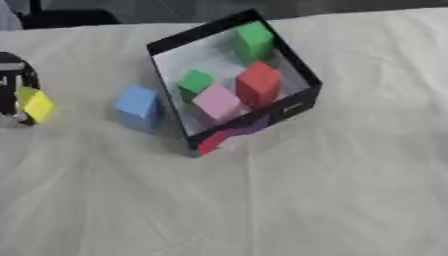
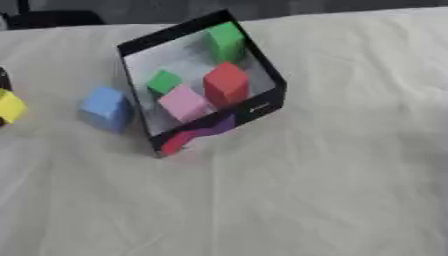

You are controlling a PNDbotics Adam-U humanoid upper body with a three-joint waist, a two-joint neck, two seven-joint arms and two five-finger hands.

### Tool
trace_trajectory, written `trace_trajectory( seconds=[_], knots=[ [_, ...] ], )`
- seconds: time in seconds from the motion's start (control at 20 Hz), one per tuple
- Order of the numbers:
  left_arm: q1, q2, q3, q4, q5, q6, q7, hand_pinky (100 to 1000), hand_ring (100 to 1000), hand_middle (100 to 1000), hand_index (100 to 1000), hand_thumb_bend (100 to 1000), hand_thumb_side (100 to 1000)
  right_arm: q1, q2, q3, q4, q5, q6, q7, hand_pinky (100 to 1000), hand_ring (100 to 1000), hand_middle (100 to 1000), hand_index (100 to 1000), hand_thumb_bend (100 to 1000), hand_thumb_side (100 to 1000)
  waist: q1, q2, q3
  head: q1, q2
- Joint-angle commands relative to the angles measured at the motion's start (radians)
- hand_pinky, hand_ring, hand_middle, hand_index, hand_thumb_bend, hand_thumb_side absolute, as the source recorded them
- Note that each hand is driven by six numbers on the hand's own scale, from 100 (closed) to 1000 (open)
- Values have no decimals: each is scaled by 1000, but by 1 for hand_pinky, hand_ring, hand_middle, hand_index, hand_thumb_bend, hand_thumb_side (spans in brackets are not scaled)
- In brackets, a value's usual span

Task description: Pick up objects on the table and place them in the box.

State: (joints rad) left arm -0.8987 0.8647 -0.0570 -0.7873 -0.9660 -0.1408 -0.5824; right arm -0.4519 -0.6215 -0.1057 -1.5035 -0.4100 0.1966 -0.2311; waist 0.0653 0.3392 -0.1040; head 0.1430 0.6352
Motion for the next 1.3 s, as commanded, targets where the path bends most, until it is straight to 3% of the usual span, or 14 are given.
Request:
trace_trajectory(
  seconds=[0.05,0.2,0.65,1.0,1.05,1.1,1.3],
  knots=[
    [-11,37,15,-13,2,-8,50,510,422,477,558,601,100,-11,-23,-14,-3,-4,-3,3,738,795,688,786,228,584,-5,-19,1,0,3],
    [-11,36,15,-11,7,-15,83,486,383,442,519,599,100,-14,-23,-14,-1,-4,-3,4,738,795,688,786,226,584,-5,-23,0,1,6],
    [-27,33,9,-53,48,-32,103,480,383,444,525,577,100,-14,-30,-14,1,-3,-2,6,738,795,689,787,224,585,0,-39,3,-9,25],
    [-99,15,-64,-275,244,-76,67,461,369,430,516,526,100,-22,-37,-7,0,-2,2,9,738,795,688,787,226,579,7,-61,12,-13,46],
    [-115,5,-79,-303,271,-78,56,461,370,431,517,369,212,-23,-38,-6,0,-2,3,10,737,794,688,787,246,589,9,-65,13,-15,50],
    [-135,-12,-95,-325,292,-80,44,460,371,432,519,517,100,-24,-38,-5,1,-1,4,10,737,794,688,786,228,577,10,-69,13,-17,54],
    [-241,-139,-152,-336,369,-80,-13,454,370,432,522,472,100,-39,-25,4,0,-2,11,15,737,794,687,786,231,573,12,-84,8,-12,62]
  ],
)
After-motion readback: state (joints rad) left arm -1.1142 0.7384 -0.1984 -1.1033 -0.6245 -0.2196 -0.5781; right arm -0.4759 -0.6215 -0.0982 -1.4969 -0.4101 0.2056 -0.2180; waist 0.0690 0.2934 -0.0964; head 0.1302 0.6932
